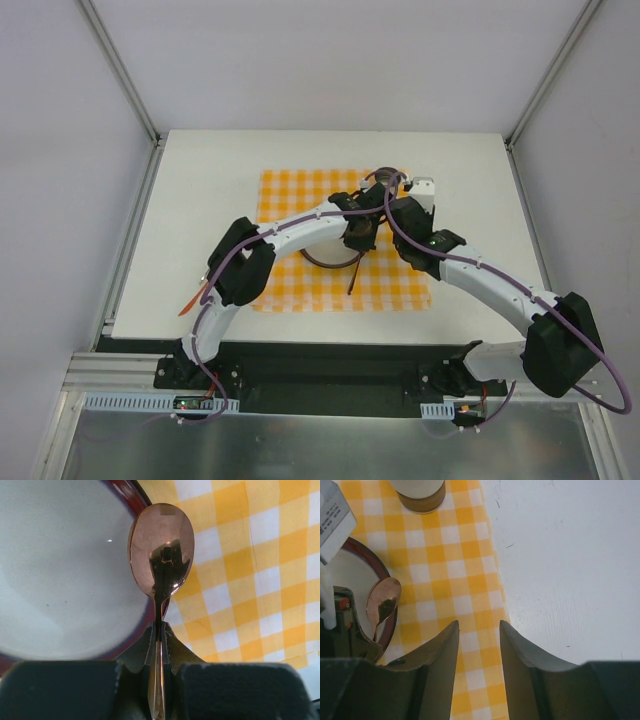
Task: Set the dinner table for one person
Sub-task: Place the spoon on the napkin.
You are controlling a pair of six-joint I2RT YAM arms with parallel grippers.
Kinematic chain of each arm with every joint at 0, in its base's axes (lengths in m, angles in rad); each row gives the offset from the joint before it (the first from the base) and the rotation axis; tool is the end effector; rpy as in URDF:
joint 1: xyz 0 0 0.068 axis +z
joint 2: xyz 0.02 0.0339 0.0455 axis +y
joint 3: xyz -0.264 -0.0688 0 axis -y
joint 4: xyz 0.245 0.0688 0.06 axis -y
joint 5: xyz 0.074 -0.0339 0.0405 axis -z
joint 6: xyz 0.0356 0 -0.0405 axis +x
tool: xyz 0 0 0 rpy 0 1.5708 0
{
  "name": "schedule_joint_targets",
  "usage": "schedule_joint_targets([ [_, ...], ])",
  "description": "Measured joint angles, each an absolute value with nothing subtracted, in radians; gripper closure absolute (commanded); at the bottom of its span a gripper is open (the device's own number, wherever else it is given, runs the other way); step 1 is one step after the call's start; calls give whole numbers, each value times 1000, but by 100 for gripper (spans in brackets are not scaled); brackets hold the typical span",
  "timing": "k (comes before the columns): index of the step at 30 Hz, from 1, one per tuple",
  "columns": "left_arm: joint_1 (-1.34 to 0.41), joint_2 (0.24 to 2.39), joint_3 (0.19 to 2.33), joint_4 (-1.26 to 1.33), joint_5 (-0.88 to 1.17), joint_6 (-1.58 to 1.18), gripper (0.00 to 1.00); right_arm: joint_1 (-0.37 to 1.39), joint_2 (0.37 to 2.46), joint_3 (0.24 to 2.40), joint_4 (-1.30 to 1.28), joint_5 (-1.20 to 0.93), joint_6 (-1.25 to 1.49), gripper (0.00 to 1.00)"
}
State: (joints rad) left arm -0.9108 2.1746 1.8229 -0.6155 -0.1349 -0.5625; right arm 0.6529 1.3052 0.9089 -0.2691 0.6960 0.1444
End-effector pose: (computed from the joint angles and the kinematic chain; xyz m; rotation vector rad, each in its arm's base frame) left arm 0.2997 -0.3783 0.2128 0.3931 2.5470 -0.4099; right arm 0.2359 0.1517 0.2665 -0.1652 2.0713 -0.2978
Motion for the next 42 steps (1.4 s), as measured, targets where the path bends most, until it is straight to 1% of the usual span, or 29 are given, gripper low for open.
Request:
schedule_joint_targets([
  [29, -921, 2344, 2030, -627, -77, -533, 100, 646, 1273, 869, -311, 718, 217, 59],
  [31, -921, 2347, 2030, -626, -75, -531, 96, 645, 1274, 869, -315, 718, 221, 59],
  [33, -921, 2350, 2030, -627, -73, -530, 94, 646, 1274, 869, -320, 717, 224, 59],
  [36, -921, 2350, 2027, -626, -72, -529, 79, 646, 1275, 869, -321, 713, 228, 59],
  [38, -921, 2350, 2019, -623, -74, -524, 73, 646, 1275, 869, -327, 709, 228, 59],
  [39, -921, 2349, 2013, -621, -75, -524, 68, 646, 1275, 869, -331, 706, 228, 59],
  [41, -921, 2349, 2004, -620, -76, -524, 65, 646, 1275, 869, -339, 701, 228, 59],
  [42, -921, 2349, 2000, -617, -75, -522, 65, 646, 1275, 869, -343, 699, 228, 59],
])
